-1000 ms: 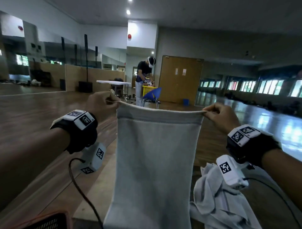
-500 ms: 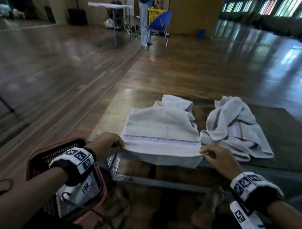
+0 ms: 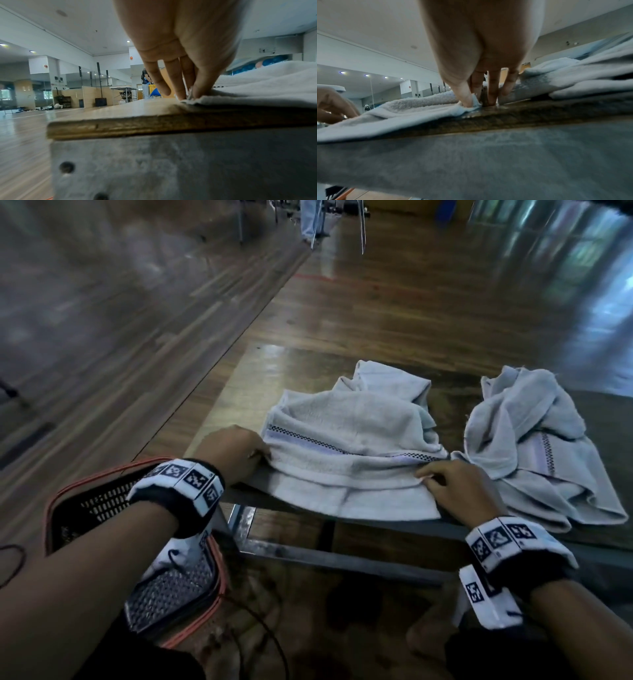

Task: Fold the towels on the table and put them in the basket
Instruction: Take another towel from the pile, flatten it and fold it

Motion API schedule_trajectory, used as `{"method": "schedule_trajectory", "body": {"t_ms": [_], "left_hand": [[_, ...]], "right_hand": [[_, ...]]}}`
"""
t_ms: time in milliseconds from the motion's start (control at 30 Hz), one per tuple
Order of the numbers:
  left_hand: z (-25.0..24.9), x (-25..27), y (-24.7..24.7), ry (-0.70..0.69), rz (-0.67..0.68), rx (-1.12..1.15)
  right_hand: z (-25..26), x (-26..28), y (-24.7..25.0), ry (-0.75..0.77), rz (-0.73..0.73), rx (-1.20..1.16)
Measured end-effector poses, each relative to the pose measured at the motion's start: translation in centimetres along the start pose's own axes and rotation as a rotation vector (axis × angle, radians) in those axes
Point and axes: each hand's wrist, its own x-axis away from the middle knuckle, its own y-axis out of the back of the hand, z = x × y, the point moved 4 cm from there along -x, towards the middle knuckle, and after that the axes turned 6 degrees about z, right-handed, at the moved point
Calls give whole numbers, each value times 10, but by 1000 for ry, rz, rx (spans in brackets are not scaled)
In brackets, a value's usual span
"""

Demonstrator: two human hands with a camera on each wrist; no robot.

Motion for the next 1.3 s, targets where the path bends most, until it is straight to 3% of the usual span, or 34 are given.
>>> {"method": "schedule_trajectory", "body": {"t_ms": [167,333,467,667,833,967,1067,1300], "left_hand": [[5,-18,1,22,-20,62],[13,-15,0,-69,47,90],[18,-5,1,-94,29,81],[16,17,18,-187,-240,140],[13,42,17,-264,-346,93],[11,48,3,-281,-279,41],[13,47,-7,-246,-195,56],[10,56,-13,-290,-145,-18]], "right_hand": [[2,-16,4,-30,27,130],[-2,-19,6,-11,124,180],[3,-9,12,59,1,230],[-1,12,35,150,-273,46],[-2,30,37,275,-307,26],[2,40,22,367,-219,69],[-2,44,8,360,-104,73],[-6,51,0,304,-44,95]]}}
